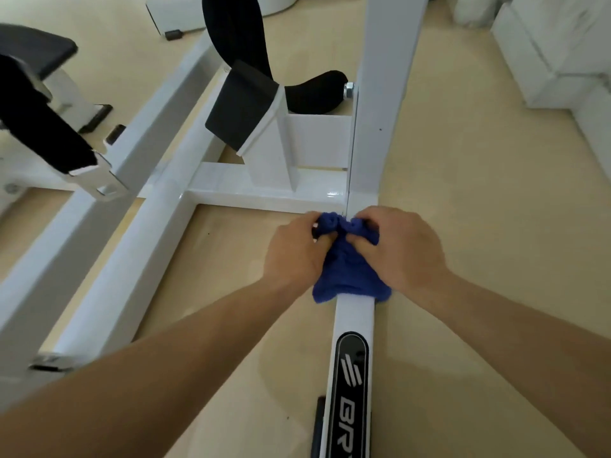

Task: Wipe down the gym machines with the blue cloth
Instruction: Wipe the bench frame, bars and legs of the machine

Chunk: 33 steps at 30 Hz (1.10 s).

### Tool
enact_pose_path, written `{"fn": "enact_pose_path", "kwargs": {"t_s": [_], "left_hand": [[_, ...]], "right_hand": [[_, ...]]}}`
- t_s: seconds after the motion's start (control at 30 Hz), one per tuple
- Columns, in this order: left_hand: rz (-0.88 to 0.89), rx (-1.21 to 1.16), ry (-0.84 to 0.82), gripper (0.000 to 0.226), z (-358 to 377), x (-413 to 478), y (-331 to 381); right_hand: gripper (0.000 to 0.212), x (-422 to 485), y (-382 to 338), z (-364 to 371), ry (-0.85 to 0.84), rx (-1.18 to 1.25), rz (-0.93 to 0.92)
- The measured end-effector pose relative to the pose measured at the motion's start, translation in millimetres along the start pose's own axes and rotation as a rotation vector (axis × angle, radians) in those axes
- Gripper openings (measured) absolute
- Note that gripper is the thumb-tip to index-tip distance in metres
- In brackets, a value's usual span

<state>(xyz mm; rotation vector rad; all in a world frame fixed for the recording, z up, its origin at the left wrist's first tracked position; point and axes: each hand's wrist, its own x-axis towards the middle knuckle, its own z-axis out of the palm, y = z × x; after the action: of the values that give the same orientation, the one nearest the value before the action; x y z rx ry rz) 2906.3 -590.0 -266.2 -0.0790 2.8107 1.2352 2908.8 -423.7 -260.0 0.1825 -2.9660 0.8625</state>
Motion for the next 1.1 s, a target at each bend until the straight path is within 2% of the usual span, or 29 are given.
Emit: {"fn": "enact_pose_path", "kwargs": {"t_s": [0.07, 0.17, 0.27, 0.33, 0.4, 0.5, 0.57, 0.63, 0.7, 0.8, 0.9, 1.0, 1.1], "left_hand": [[-0.056, -0.2, 0.045, 0.014, -6, -9, 4], [-0.027, -0.273, 0.049, 0.016, -9, -14, 13], [0.008, -0.37, 0.005, 0.021, -15, -12, 15], [0.047, -0.394, -0.016, 0.02, -22, -9, 10], [0.092, -0.339, -0.01, 0.021, -26, -5, 4], [0.151, -0.136, 0.104, 0.024, -24, 7, -3], [0.17, -0.131, 0.203, 0.019, -22, 18, -3], [0.235, -0.032, 0.252, 0.031, -16, 31, -2], [0.292, 0.155, 0.151, 0.047, -3, 42, -9], [0.384, 0.406, -0.091, 0.052, 23, 52, -40], [0.511, 0.664, -0.057, 0.059, 34, 66, -70], [0.572, 0.648, -0.004, 0.056, 38, 96, -68], [0.511, 0.613, -0.034, 0.057, 34, 129, -47]], "right_hand": [[0.003, -7, -10, 9, -0.019, 0.198, -0.04], [0.009, -9, -29, 14, -0.009, 0.434, 0.011], [0.025, -6, -40, 11, -0.163, 0.601, -0.015], [0.039, -5, -40, 7, -0.272, 0.631, -0.051], [0.046, -6, -35, 4, -0.283, 0.591, -0.049], [0.047, -6, -23, 9, -0.083, 0.409, 0.021], [0.044, -6, -14, 15, 0.043, 0.232, 0.029], [0.042, -8, -5, 24, 0.083, 0.131, 0.006], [0.04, -9, 1, 33, 0.115, 0.069, -0.038], [0.037, -9, 6, 45, 0.192, -0.014, -0.128], [0.042, -5, 11, 52, 0.229, -0.015, -0.163], [0.045, -3, 14, 55, 0.236, 0.035, -0.175], [0.045, -2, 15, 56, 0.228, 0.057, -0.183]]}}
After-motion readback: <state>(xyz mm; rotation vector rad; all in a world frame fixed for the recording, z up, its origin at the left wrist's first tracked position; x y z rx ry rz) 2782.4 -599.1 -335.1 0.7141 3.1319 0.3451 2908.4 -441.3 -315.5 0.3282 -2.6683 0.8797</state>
